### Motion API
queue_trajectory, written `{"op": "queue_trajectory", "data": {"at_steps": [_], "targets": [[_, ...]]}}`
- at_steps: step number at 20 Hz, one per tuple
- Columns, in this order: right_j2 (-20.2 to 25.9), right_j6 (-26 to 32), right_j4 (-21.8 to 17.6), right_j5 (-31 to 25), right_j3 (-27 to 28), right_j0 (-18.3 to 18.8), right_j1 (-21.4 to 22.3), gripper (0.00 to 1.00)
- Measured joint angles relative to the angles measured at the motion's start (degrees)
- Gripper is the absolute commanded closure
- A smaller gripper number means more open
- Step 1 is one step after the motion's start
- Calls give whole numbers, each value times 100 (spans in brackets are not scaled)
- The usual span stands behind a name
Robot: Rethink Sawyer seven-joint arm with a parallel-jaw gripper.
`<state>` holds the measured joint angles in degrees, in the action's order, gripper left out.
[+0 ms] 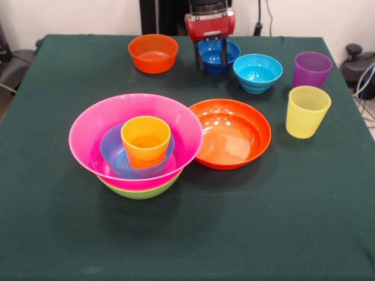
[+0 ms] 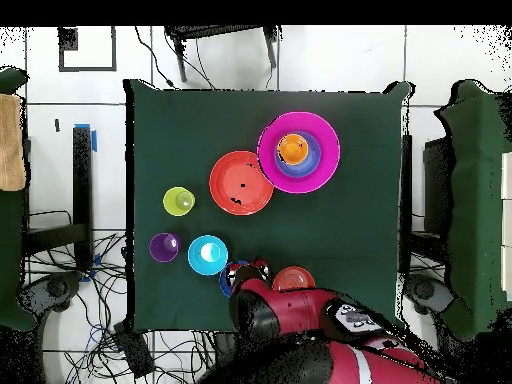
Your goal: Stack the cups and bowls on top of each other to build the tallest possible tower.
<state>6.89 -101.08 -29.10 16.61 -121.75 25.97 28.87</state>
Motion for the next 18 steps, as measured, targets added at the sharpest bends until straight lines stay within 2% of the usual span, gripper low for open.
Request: {"op": "queue_trajectory", "data": {"at_steps": [10,14,18], "targets": [[-26,0,0,0,448,-156,-538,0],[-26,0,-5,-1,457,-155,-545,0],[47,0,-6,-51,370,-48,-304,0]]}}
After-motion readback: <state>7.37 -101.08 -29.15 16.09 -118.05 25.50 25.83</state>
